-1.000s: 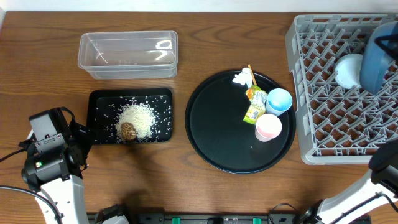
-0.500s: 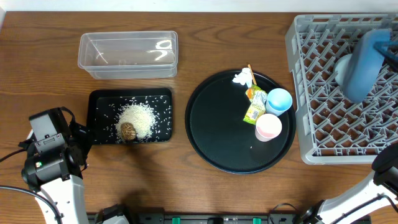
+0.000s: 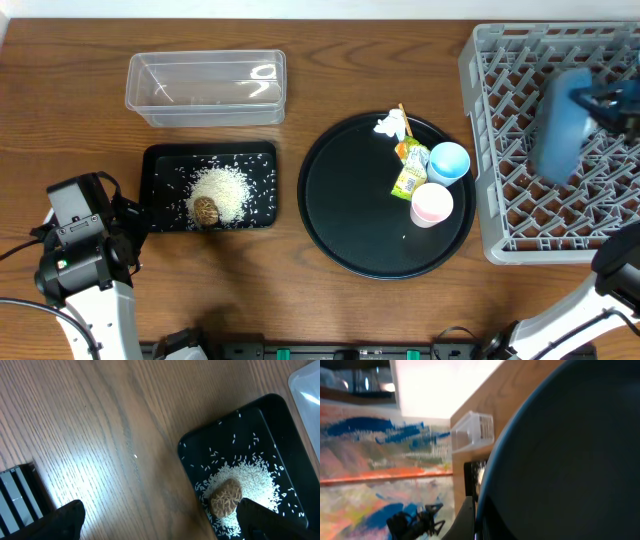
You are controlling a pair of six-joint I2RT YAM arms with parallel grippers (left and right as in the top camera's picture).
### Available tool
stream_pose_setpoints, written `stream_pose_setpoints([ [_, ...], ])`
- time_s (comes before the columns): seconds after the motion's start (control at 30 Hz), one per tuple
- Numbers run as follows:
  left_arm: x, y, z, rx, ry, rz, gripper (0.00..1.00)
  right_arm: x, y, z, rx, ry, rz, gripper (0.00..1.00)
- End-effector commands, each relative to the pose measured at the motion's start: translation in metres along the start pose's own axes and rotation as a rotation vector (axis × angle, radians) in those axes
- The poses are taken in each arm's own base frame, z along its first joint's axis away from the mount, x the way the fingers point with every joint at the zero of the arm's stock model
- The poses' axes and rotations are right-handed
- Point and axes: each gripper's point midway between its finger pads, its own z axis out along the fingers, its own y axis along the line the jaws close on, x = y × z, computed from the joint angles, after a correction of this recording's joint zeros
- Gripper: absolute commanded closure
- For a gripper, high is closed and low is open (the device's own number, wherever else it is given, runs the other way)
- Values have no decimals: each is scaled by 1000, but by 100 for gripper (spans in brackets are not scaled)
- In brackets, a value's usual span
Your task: Sort waste into correct bins and load items into the dishwasher rack
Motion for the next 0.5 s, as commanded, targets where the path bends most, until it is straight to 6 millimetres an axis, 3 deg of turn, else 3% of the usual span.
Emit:
stream_pose_setpoints([
  [0.0, -1, 2, 0, -9, -5, -12, 2, 12, 11, 16, -36, 41, -41, 99],
  [0.2, -1, 2, 0, -9, -4, -12, 2, 20, 18, 31, -84, 76, -39, 99],
  [0.47, -1, 2, 0, -9, -5, -12, 2, 17, 4, 22, -31, 61, -38, 99],
])
